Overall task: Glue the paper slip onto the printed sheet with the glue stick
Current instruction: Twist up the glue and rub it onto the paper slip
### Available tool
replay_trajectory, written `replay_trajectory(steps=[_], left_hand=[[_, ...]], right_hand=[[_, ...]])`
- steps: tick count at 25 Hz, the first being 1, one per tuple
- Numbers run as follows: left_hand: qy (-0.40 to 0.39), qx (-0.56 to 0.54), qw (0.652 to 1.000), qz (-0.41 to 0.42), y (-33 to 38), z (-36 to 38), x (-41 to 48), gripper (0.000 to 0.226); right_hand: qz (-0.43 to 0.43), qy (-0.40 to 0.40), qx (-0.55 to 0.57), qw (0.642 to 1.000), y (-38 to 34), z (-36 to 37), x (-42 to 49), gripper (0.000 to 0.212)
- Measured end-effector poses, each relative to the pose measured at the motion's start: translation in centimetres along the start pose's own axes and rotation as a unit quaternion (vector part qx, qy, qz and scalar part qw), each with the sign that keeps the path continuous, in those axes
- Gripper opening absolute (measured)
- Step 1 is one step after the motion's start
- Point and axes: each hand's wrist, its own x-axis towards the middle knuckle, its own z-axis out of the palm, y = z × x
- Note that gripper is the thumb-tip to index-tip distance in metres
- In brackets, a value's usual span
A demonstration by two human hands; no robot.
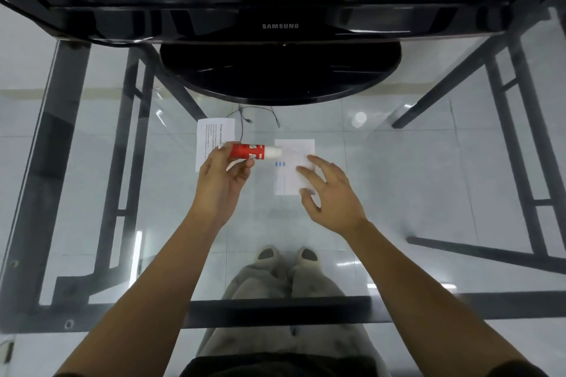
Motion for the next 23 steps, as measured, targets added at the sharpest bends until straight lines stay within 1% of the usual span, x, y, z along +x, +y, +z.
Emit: replay_trajectory(steps=[1,3,4,6,7,9,11,13,15,17,20,21,23], left_hand=[[0.010,-0.011,1.000,-0.016,-0.2,0.0,0.3,0.025],[0.013,-0.018,0.999,-0.039,-0.7,0.1,0.8,0.025],[0.002,0.003,0.999,-0.035,-0.9,0.2,0.8,0.024],[-0.042,0.114,0.992,0.015,-1.3,0.1,0.6,0.025],[-0.067,0.188,0.979,0.052,-1.5,0.0,0.5,0.031],[-0.103,0.321,0.936,0.103,-1.7,-0.3,0.0,0.038],[-0.109,0.419,0.892,0.130,-1.6,-0.7,-0.5,0.036],[-0.113,0.492,0.846,0.174,-1.5,-1.0,-0.8,0.030],[-0.132,0.539,0.800,0.227,-1.4,-0.9,-0.9,0.026],[-0.170,0.556,0.769,0.264,-1.4,-0.5,-1.1,0.027],[-0.229,0.583,0.730,0.273,-1.4,0.1,-1.1,0.029],[-0.236,0.599,0.716,0.269,-1.3,0.3,-1.0,0.029],[-0.224,0.626,0.697,0.269,-0.9,0.5,-0.7,0.031]], right_hand=[[0.008,0.007,0.005,1.000,-0.1,-0.1,0.0,0.045],[0.015,0.014,0.019,1.000,-0.2,-0.2,0.0,0.046],[0.017,0.014,0.024,0.999,-0.2,-0.2,0.1,0.046],[0.023,0.008,0.030,0.999,-0.2,-0.3,0.1,0.045],[0.025,0.005,0.031,0.999,-0.3,-0.4,0.1,0.045],[0.029,0.006,0.035,0.999,-0.3,-0.4,0.1,0.046],[0.033,0.010,0.038,0.999,-0.4,-0.4,0.1,0.048],[0.037,0.013,0.040,0.998,-0.4,-0.3,0.0,0.049],[0.040,0.015,0.043,0.998,-0.3,-0.2,0.0,0.049],[0.044,0.012,0.047,0.998,-0.3,-0.1,0.0,0.050],[0.042,0.012,0.051,0.998,-0.3,-0.1,0.1,0.051],[0.043,0.014,0.051,0.998,-0.3,-0.1,0.1,0.051],[0.046,0.012,0.054,0.997,-0.3,-0.1,0.0,0.051]])
